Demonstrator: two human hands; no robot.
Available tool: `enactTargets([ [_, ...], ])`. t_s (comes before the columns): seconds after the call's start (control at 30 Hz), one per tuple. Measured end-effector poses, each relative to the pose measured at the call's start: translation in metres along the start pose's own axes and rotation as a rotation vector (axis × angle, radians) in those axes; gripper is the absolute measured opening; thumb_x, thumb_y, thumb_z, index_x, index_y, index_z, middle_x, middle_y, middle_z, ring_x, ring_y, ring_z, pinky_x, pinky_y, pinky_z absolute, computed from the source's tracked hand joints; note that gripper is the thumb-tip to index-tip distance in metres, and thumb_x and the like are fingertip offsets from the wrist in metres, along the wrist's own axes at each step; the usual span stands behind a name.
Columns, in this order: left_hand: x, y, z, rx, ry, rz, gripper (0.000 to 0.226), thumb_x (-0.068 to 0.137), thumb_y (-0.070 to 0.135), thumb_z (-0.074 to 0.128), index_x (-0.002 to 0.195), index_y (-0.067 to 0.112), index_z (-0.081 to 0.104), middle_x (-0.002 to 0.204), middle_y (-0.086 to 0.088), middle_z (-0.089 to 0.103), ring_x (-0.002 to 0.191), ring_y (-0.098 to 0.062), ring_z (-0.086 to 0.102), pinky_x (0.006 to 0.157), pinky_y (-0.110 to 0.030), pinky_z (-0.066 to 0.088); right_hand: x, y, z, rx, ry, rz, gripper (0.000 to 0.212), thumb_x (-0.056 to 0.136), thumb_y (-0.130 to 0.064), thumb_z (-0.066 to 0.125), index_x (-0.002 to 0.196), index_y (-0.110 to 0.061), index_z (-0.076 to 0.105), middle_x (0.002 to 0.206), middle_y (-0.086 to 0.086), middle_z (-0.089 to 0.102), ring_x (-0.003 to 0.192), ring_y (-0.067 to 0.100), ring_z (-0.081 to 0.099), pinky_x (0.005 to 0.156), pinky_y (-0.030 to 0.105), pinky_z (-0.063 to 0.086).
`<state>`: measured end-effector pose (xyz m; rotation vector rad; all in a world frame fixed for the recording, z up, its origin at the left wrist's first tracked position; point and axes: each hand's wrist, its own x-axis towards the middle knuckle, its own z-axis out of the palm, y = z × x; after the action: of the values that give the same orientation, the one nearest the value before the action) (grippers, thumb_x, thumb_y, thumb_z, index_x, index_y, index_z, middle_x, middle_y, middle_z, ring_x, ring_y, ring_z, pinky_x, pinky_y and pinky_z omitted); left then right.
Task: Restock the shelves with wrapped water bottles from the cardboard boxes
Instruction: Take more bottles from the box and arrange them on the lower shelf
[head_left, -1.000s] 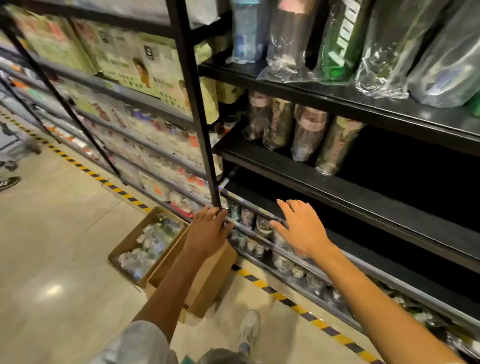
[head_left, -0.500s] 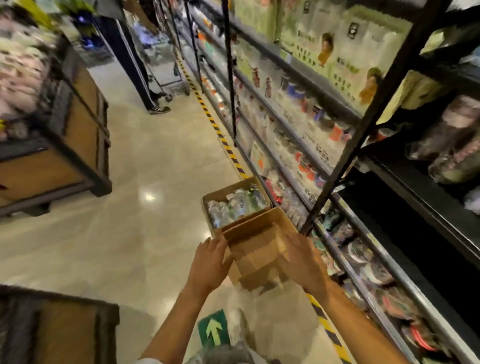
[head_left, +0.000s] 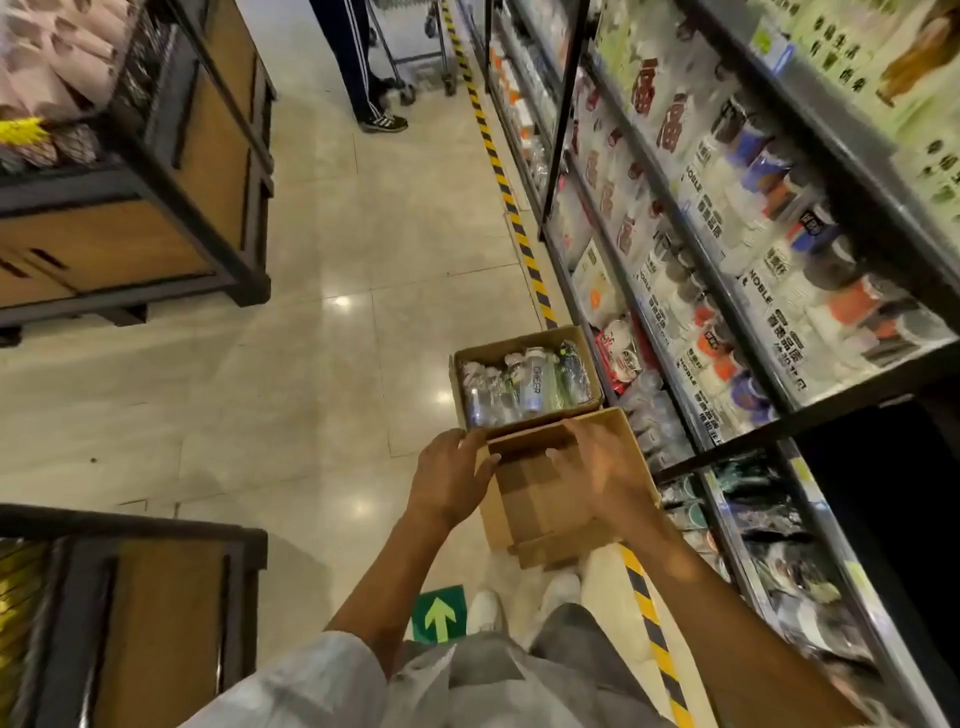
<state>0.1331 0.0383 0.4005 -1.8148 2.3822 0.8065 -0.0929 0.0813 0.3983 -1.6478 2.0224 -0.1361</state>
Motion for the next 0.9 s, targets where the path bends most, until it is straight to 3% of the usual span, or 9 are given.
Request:
enactTargets([
  [0.03,0.013,0.002,-0.001,-0.014,-0.017,-0.016,0.053,0.106,0.051,0.046,0.151,0.022,0.048,0.150,-0.009,0.054,0.137,-0.027,0.051,0.112,-0.040,0.042,0.013,0.000,0.001,0.023,0.049,0.001,0.068,0.096,-0.066,0.039,0.144,-0.021,0.055,0.134,0.007,0.064,0.124,0.028,0.059,0.103,0.047,0.050],
  [0.13,0.050,0.004,0.000,-0.039,-0.063,-0.059,0.054,0.107,0.051,0.044,0.151,0.019,0.048,0.150,-0.009,0.053,0.136,-0.027,0.050,0.111,-0.040,0.043,0.058,-0.006,-0.009,0.062,-0.033,0.048,0.057,0.102,-0.057,0.052,0.147,-0.023,0.050,0.138,0.005,0.061,0.126,0.026,0.059,0.099,0.042,0.053],
  [0.23,0.090,0.000,0.004,-0.063,-0.093,-0.107,0.056,0.107,0.049,0.045,0.152,0.016,0.046,0.148,-0.012,0.053,0.135,-0.029,0.050,0.110,-0.040,0.043,0.108,0.002,-0.012,0.094,-0.087,0.035,0.055,0.103,-0.055,0.052,0.148,-0.023,0.048,0.142,0.004,0.058,0.129,0.025,0.057,0.098,0.041,0.052],
  [0.53,0.244,-0.036,0.060,-0.290,-0.198,-0.277,0.053,0.105,0.044,0.053,0.144,0.008,0.050,0.136,-0.019,0.055,0.126,-0.036,0.053,0.100,-0.041,0.045,0.264,0.037,0.034,0.234,-0.229,0.229,0.060,0.104,-0.054,0.053,0.153,-0.021,0.042,0.151,0.007,0.052,0.134,0.030,0.053,0.103,0.045,0.049],
  [0.6,0.288,-0.056,0.084,-0.333,-0.245,-0.330,0.053,0.105,0.046,0.052,0.137,0.004,0.053,0.131,-0.021,0.057,0.122,-0.037,0.055,0.097,-0.042,0.046,0.305,0.047,0.059,0.266,-0.247,0.285,0.063,0.104,-0.055,0.053,0.156,-0.022,0.038,0.156,0.005,0.048,0.136,0.029,0.052,0.105,0.044,0.048],
  [0.7,0.358,-0.090,0.131,-0.386,-0.305,-0.376,0.051,0.105,0.047,0.053,0.129,0.002,0.057,0.128,-0.022,0.059,0.117,-0.037,0.057,0.087,-0.037,0.043,0.375,0.071,0.111,0.267,-0.251,0.395,0.061,0.104,-0.051,0.053,0.151,-0.016,0.040,0.148,0.009,0.051,0.130,0.031,0.054,0.094,0.040,0.045],
  [0.8,0.426,-0.125,0.184,-0.460,-0.353,-0.438,0.030,0.103,0.031,0.060,0.121,0.007,0.061,0.111,-0.012,0.060,0.101,-0.027,0.056,0.073,-0.023,0.034,0.442,0.095,0.175,0.322,-0.234,0.485,0.069,0.101,-0.053,0.056,0.155,-0.014,0.035,0.151,0.011,0.049,0.136,0.032,0.050,0.106,0.041,0.043],
  [0.9,0.490,-0.158,0.254,-0.526,-0.415,-0.555,0.052,0.099,0.037,0.063,0.139,0.006,0.054,0.131,-0.012,0.062,0.117,-0.029,0.061,0.086,-0.028,0.046,0.497,0.124,0.244,0.269,-0.268,0.519,0.083,0.100,-0.058,0.057,0.161,-0.013,0.024,0.159,0.015,0.040,0.145,0.036,0.041,0.115,0.047,0.039],
])
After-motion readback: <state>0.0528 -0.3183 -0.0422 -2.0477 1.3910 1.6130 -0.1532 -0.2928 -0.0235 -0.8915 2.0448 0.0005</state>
